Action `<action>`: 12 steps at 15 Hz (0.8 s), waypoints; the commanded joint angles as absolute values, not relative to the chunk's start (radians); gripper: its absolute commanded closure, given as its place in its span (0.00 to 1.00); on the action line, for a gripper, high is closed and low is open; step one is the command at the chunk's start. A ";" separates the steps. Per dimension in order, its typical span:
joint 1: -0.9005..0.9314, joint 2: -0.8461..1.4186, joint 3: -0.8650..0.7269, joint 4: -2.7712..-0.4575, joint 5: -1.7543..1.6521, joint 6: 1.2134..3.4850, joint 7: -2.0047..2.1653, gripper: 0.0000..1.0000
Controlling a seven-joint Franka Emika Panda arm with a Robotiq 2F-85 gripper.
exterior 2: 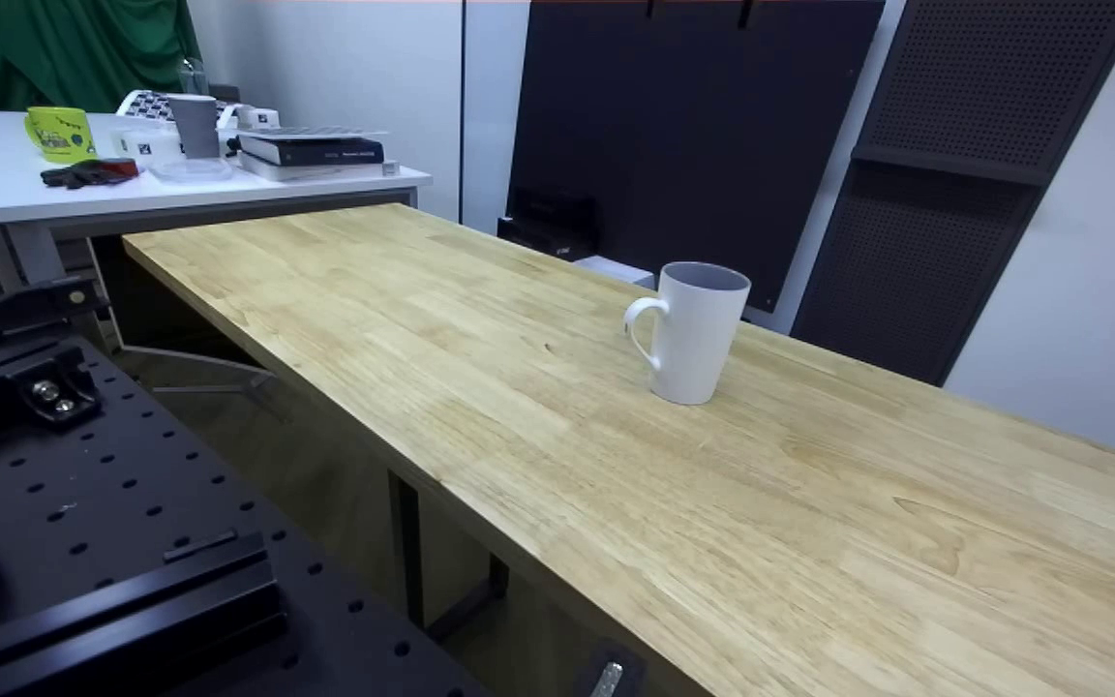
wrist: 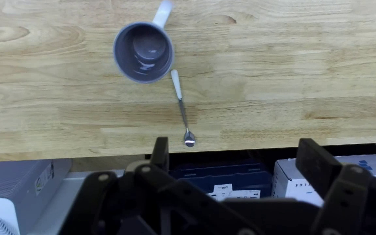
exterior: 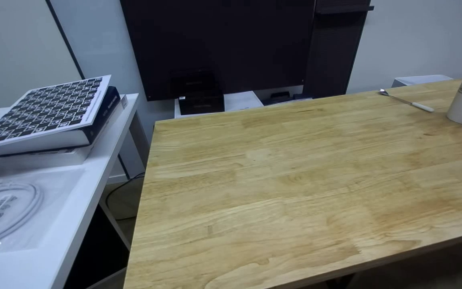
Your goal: Place the spoon in the mug
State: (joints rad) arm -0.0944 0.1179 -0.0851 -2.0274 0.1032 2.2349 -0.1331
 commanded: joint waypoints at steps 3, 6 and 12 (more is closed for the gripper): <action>-0.122 0.258 -0.096 -1.865 0.052 2.211 -0.178 0.00; -0.132 0.326 -0.090 -1.795 0.061 2.209 -0.177 0.00; -0.134 0.375 -0.082 -1.772 0.060 2.231 -0.170 0.00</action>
State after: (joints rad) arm -0.1241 0.3753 -0.0932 -1.7737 0.0650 2.2343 -0.1728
